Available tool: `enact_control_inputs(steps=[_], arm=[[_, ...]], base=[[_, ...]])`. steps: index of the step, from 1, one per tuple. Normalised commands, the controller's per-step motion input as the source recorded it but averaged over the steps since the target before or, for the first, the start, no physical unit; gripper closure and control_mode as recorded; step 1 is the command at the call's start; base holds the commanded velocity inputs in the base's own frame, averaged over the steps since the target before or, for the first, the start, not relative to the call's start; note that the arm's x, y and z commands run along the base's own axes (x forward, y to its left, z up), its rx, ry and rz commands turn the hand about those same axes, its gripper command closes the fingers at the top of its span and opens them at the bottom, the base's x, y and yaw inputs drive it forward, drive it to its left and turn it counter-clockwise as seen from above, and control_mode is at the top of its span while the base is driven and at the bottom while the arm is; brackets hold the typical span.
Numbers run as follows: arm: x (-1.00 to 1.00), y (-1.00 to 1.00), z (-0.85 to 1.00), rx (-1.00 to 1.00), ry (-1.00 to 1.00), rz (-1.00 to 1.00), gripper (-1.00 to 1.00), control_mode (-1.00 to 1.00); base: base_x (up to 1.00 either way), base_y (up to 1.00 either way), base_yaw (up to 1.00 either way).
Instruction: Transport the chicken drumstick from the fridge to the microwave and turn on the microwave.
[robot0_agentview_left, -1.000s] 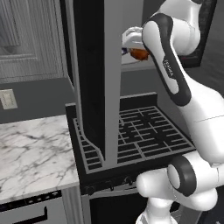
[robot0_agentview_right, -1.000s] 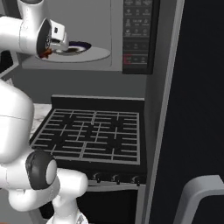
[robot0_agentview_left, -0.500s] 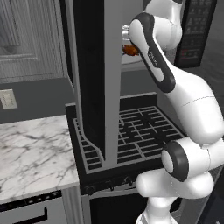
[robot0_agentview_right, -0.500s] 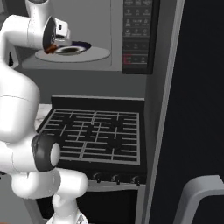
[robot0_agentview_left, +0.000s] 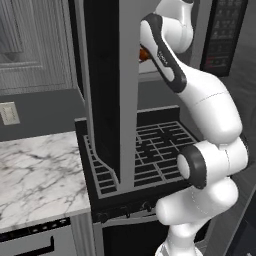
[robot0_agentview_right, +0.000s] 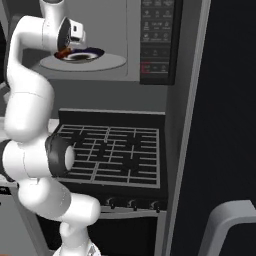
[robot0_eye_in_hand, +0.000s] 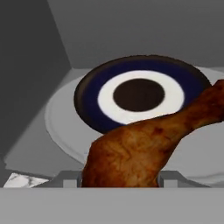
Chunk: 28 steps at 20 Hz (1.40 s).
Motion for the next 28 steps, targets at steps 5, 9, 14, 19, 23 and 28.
enact_control_inputs(steps=[5,9,14,19,23,28], arm=[[0.54,0.05,-0.01,-0.02,0.03,0.00,1.00,-1.00],[0.51,0.06,-0.02,-0.02,0.05,0.00,1.00,-1.00],[0.41,0.10,-0.09,-0.03,0.10,0.00,1.00,-1.00],[0.39,0.12,-0.11,-0.03,0.11,0.00,1.00,-1.00],[0.40,0.10,-0.07,-0.03,0.08,0.00,1.00,-1.00],[0.34,0.08,-0.07,-0.03,0.07,0.01,1.00,-1.00]], base=[[0.00,0.00,0.00],[0.00,0.00,0.00],[0.00,0.00,0.00],[0.00,0.00,0.00],[0.00,0.00,0.00],[0.00,0.00,0.00]])
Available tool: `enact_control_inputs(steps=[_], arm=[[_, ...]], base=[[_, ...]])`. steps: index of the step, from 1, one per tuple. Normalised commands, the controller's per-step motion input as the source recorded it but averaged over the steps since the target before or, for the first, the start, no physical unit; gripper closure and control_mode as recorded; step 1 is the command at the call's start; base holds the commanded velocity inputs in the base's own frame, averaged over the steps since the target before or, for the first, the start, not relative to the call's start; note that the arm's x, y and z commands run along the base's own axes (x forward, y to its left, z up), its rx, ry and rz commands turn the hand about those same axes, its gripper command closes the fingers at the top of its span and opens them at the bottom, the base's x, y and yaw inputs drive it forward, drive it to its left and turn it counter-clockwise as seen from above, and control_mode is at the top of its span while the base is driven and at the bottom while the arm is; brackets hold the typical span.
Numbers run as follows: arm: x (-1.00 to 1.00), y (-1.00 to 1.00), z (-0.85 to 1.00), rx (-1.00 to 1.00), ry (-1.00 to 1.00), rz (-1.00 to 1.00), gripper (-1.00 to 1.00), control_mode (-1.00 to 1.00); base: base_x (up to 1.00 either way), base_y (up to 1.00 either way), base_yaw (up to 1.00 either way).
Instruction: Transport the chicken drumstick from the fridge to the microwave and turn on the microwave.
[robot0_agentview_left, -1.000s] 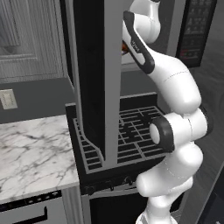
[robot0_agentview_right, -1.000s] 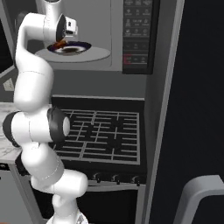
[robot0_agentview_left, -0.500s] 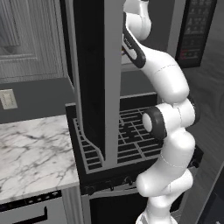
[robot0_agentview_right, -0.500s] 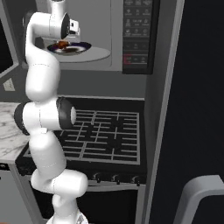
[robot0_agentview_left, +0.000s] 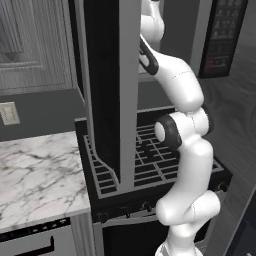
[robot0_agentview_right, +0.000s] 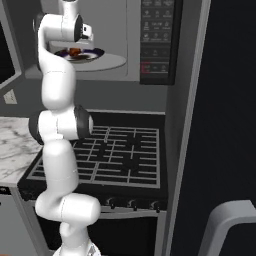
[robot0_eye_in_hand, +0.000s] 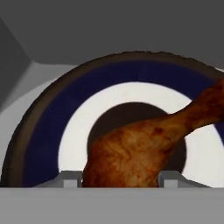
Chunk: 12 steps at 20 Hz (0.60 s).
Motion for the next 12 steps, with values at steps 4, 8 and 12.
enact_control_inputs(steps=[4,8,12], arm=[[0.29,0.05,-0.08,-0.04,0.07,0.01,1.00,-1.00],[0.31,0.04,-0.06,-0.04,0.06,0.02,1.00,-1.00],[0.32,0.02,-0.01,-0.02,0.04,0.01,1.00,-1.00]], base=[[0.00,0.00,0.00],[0.00,0.00,0.00],[0.00,0.00,0.00]])
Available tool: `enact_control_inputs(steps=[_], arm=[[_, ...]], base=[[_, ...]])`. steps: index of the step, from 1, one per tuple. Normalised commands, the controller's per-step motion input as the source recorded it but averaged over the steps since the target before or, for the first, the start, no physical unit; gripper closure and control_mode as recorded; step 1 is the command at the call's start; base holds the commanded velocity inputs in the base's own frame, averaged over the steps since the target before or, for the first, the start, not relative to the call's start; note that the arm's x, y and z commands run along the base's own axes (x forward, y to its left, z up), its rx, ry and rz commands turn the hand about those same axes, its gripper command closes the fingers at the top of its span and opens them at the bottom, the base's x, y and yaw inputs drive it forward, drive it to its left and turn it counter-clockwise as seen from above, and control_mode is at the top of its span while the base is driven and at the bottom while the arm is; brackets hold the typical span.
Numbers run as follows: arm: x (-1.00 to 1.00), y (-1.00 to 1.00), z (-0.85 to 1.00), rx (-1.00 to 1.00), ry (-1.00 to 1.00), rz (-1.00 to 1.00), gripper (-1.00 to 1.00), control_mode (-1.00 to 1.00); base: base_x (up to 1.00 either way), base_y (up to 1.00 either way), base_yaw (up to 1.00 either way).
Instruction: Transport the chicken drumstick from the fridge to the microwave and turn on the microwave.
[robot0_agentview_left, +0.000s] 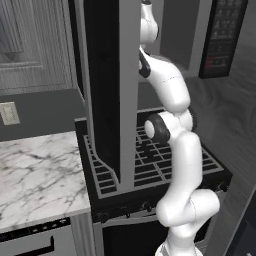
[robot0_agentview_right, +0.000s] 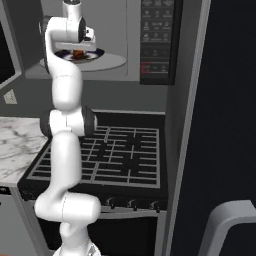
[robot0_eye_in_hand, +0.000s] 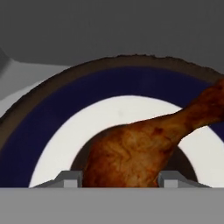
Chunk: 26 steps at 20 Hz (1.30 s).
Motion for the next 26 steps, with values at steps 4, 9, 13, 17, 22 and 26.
enact_control_inputs(steps=[4,9,13,17,22,26], arm=[[0.32,0.01,0.00,-0.01,0.03,0.02,1.00,-1.00],[0.23,0.00,0.00,-0.02,0.06,0.02,1.00,-1.00],[0.05,0.00,0.00,-0.03,0.09,0.02,1.00,-1.00],[0.01,0.01,0.00,-0.04,0.10,0.01,1.00,-1.00],[0.09,0.01,0.00,-0.03,0.09,0.01,1.00,-1.00],[0.12,0.00,0.00,-0.02,0.08,0.02,-1.00,-1.00]], base=[[0.00,0.00,0.00],[0.00,0.00,0.00],[0.00,0.00,0.00],[0.00,0.00,0.00],[0.00,0.00,0.00],[0.00,0.00,0.00]])
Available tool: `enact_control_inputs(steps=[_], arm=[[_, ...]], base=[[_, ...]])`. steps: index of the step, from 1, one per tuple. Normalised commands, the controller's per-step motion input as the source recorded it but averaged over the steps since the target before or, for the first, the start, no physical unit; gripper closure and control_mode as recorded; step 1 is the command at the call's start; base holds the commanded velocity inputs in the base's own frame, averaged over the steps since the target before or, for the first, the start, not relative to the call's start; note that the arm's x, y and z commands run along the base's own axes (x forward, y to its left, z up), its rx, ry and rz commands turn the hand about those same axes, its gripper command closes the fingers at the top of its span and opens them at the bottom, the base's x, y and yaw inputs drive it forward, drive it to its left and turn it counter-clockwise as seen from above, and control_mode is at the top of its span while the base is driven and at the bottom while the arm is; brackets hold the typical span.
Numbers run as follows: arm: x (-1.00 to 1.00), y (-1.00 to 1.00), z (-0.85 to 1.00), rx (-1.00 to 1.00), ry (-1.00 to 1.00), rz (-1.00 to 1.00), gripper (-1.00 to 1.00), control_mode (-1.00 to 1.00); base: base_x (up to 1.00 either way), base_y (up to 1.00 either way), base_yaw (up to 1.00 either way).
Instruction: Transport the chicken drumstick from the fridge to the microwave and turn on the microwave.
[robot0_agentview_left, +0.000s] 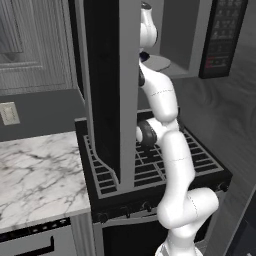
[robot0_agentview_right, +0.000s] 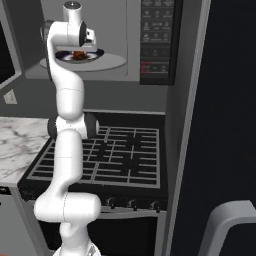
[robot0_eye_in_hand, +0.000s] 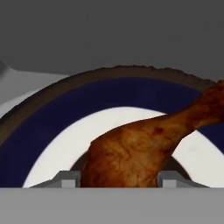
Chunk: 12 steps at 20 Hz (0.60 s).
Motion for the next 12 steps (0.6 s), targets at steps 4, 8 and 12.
enact_control_inputs(steps=[4,8,12], arm=[[0.12,0.00,0.00,-0.02,0.08,0.02,-1.00,-1.00],[0.05,0.00,0.03,-0.01,0.05,0.02,-1.00,-1.00],[0.00,0.00,0.11,0.00,0.01,0.00,-1.00,-1.00]], base=[[0.00,0.00,0.00],[0.00,0.00,0.00],[0.00,0.00,0.00]])
